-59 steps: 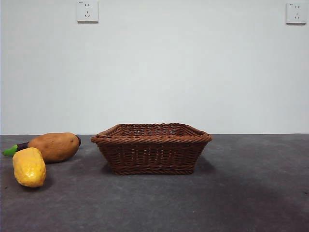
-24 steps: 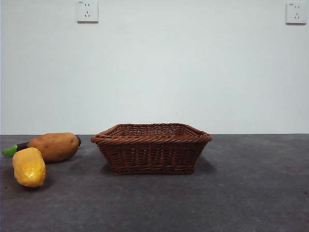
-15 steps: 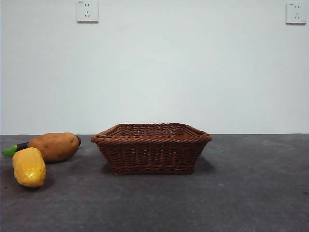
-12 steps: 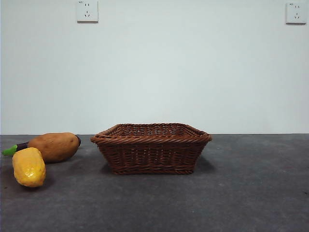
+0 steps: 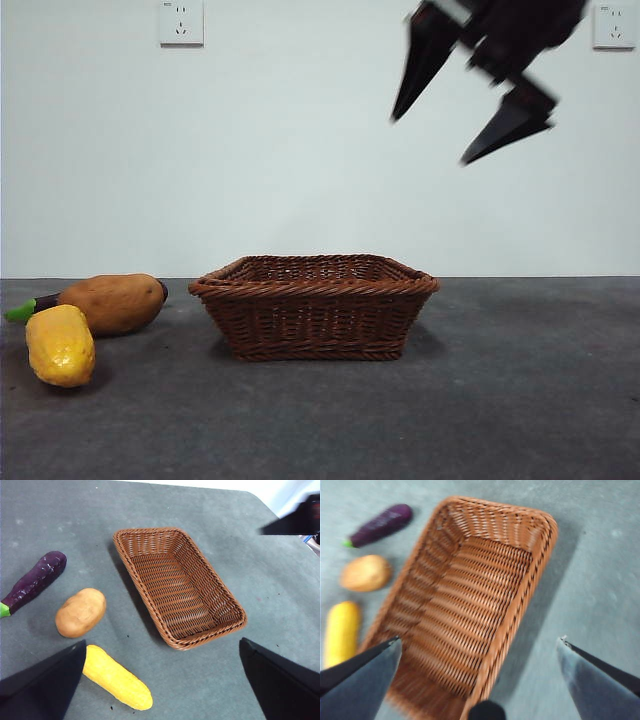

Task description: Help me put the vegetables on the table into the basket

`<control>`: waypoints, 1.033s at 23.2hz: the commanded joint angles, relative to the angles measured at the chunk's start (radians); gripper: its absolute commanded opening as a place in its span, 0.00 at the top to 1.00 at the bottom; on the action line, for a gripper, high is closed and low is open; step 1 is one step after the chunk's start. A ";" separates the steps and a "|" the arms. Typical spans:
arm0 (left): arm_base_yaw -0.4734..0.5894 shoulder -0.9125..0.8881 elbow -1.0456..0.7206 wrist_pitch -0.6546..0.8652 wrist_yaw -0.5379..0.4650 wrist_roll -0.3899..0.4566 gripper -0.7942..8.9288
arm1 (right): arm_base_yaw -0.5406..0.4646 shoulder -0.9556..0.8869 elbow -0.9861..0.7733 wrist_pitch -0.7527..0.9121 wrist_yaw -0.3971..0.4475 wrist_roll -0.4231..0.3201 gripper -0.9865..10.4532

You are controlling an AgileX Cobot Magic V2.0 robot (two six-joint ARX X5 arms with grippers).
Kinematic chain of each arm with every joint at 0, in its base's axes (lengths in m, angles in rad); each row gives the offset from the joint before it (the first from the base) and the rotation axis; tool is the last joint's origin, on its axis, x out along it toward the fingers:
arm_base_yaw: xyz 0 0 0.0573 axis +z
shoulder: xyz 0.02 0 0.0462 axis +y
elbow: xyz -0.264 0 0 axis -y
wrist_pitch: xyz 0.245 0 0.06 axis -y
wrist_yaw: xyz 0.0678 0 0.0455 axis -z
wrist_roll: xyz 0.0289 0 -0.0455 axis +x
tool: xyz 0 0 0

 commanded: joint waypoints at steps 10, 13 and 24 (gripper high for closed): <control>-0.002 0.003 0.000 -0.001 0.004 -0.003 0.24 | 0.061 0.399 0.158 0.037 0.125 0.045 0.40; -0.002 0.006 0.000 -0.002 0.003 -0.003 0.24 | 0.062 0.442 0.158 0.057 0.130 0.049 0.51; -0.002 0.029 0.000 -0.023 0.000 -0.003 0.24 | 0.078 0.464 0.156 0.027 0.135 0.082 0.92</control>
